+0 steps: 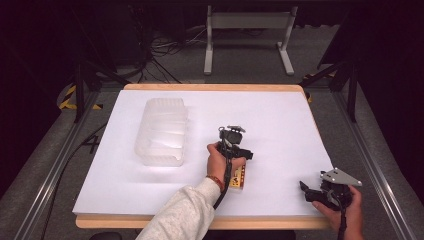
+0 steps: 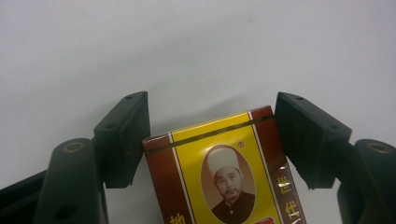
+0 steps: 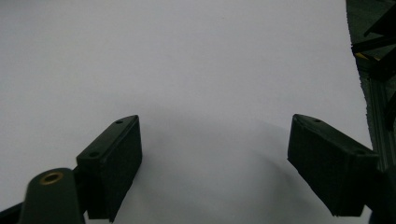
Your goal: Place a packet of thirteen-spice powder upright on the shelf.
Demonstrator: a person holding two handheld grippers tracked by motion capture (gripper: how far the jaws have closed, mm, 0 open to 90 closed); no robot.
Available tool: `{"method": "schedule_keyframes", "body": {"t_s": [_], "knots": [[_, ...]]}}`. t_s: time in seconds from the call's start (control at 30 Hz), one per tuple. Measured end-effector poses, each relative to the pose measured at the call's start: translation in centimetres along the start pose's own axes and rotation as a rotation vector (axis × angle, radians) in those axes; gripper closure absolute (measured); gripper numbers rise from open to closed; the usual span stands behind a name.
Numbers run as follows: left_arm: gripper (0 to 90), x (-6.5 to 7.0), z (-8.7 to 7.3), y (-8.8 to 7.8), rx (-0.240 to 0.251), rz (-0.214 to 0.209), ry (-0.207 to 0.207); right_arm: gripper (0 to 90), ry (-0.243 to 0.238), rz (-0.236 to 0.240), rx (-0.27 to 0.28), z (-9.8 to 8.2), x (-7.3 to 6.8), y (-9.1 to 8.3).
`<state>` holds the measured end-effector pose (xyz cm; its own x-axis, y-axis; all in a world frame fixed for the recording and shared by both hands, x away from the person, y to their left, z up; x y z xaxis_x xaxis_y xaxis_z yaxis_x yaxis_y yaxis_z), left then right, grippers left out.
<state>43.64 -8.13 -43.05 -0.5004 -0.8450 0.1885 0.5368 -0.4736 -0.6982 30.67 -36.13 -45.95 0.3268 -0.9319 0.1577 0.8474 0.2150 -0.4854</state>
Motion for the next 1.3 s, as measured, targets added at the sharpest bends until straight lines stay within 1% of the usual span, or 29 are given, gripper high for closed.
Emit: {"method": "schedule_keyframes", "body": {"t_s": [0.03, 0.1, 0.17, 0.27, 0.3, 0.37, 0.4, 0.43, 0.47, 0.5, 0.53, 0.57, 0.63, 0.67, 0.7, 0.73, 0.77, 0.83, 0.9, 0.93, 0.97, 1.0, 1.03, 1.07, 1.17, 1.2, 1.23, 1.27, 1.3], "knots": [[29.2, 0.4, 0.2, -1.0, 0.036, -0.011, 0.042, 18.3, -0.001, -0.001, 0.0, 0.0, 0.0, 0.0], [29.3, 0.5, 0.3, -1.4, 0.054, -0.01, 0.048, 18.3, 0.0, -0.002, 0.0, 0.0, 0.0, 0.0], [29.3, 0.5, 0.5, -2.8, 0.101, -0.042, 0.055, 18.2, 0.0, -0.003, 0.0, 0.0, 0.0, 0.0], [29.5, 0.1, 0.7, -4.6, 0.147, -0.05, 0.068, 18.1, 0.001, -0.004, 0.0, 0.0, 0.0, 0.0], [29.8, -0.3, 0.6, -6.0, 0.186, -0.061, 0.084, 18.2, 0.0, -0.003, -0.001, 0.0, 0.0, 0.0], [66.8, -1.0, 0.5, -7.7, 0.272, -0.066, 0.091, 18.0, 0.003, -0.001, -0.001, 0.0, -0.1, 0.0], [69.8, -1.0, 0.5, -7.7, 0.272, -0.066, 0.091, 18.0, 0.003, -0.001, -0.001, 0.0, -0.1, 0.0], [69.8, -1.4, 0.6, -8.5, 0.291, -0.073, 0.1, 18.0, 0.005, -0.002, -0.001, 0.1, -0.1, 0.0], [69.8, -2.0, 0.7, -9.1, 0.298, -0.061, 0.1, 18.0, 0.005, -0.003, 0.0, 0.1, -0.1, 0.0], [63.2, -2.9, 0.8, -9.6, 0.298, -0.049, 0.089, 17.5, -0.001, -0.003, -0.004, 0.1, -0.1, 0.1], [56.8, -2.9, 0.8, -9.6, 0.298, -0.049, 0.089, 17.5, -0.001, -0.003, -0.004, 0.1, -0.1, 0.1], [46.4, -3.5, 0.9, -9.5, 0.275, -0.065, 0.071, 17.7, 0.01, -0.007, -0.008, 0.1, -0.1, 0.1], [42.5, -4.5, 0.8, -8.9, 0.193, -0.065, 0.034, 17.7, 0.014, -0.008, -0.009, 0.1, -0.1, 0.1], [39.1, -4.9, 0.4, -8.1, 0.121, -0.079, 0.005, 17.6, 0.016, -0.007, -0.009, 0.1, -0.1, 0.2], [33.0, -5.2, 0.2, -7.7, 0.099, -0.063, -0.016, 17.7, 0.014, -0.006, -0.01, 0.1, -0.1, 0.2], [29.9, -5.2, 0.2, -7.7, 0.099, -0.063, -0.016, 17.7, 0.014, -0.006, -0.01, 0.1, -0.1, 0.2], [29.9, -5.4, -0.2, -7.1, 0.068, -0.038, -0.045, 17.6, 0.013, -0.006, -0.01, 0.1, -0.1, 0.2], [22.8, -5.4, -0.9, -5.7, -0.026, -0.041, -0.073, 17.3, 0.011, -0.002, -0.011, 0.1, 0.0, 0.2], [20.7, -5.1, -1.7, -4.4, -0.073, 0.002, -0.12, 17.2, 0.01, -0.002, -0.011, 0.1, 0.0, 0.2], [17.8, -4.9, -2.0, -3.9, -0.085, 0.013, -0.134, 17.3, 0.01, -0.003, -0.01, 0.1, 0.0, 0.2], [10.1, -4.9, -2.1, -3.7, -0.076, 0.021, -0.138, 17.5, 0.006, -0.004, -0.008, 0.1, -0.1, 0.2], [11.0, -4.9, -2.1, -3.6, -0.044, 0.051, -0.168, 17.6, 0.005, -0.004, -0.007, 0.1, -0.1, 0.2], [13.3, -4.9, -2.1, -3.6, -0.044, 0.051, -0.168, 17.6, 0.002, -0.005, -0.005, 0.1, -0.1, 0.2], [11.7, -4.9, -2.0, -3.3, -0.044, 0.05, -0.189, 17.5, 0.002, -0.005, -0.005, 0.1, -0.1, 0.2], [12.4, -4.9, -2.0, -2.8, -0.063, 0.056, -0.194, 17.3, 0.005, -0.004, -0.006, 0.1, -0.1, 0.2], [10.0, -5.1, -1.8, -1.8, -0.068, 0.057, -0.207, 17.3, 0.006, -0.003, -0.006, 0.1, -0.1, 0.2], [8.8, -5.1, -1.8, -1.8, -0.068, 0.057, -0.207, 17.3, 0.006, -0.003, -0.006, 0.1, -0.1, 0.2], [9.1, -5.4, -1.3, -1.1, -0.043, 0.063, -0.218, 17.3, 0.004, -0.003, -0.007, 0.1, -0.1, 0.2], [11.7, -5.4, -1.0, -0.8, -0.046, 0.072, -0.209, 17.3, 0.004, -0.003, -0.007, 0.1, -0.1, 0.2]]}}
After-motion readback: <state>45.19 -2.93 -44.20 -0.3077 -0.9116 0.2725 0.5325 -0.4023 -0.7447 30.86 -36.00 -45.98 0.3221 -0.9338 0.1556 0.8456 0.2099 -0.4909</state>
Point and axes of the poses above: each handheld gripper's, and its own axes: y roughly forward along the jaws, z roughly out of its top, x roughly to its right, the point moved 2 cm from there along y, roughly forward along the jaws, and after that the axes turned 10 degrees about x, right-handed, at the moved point
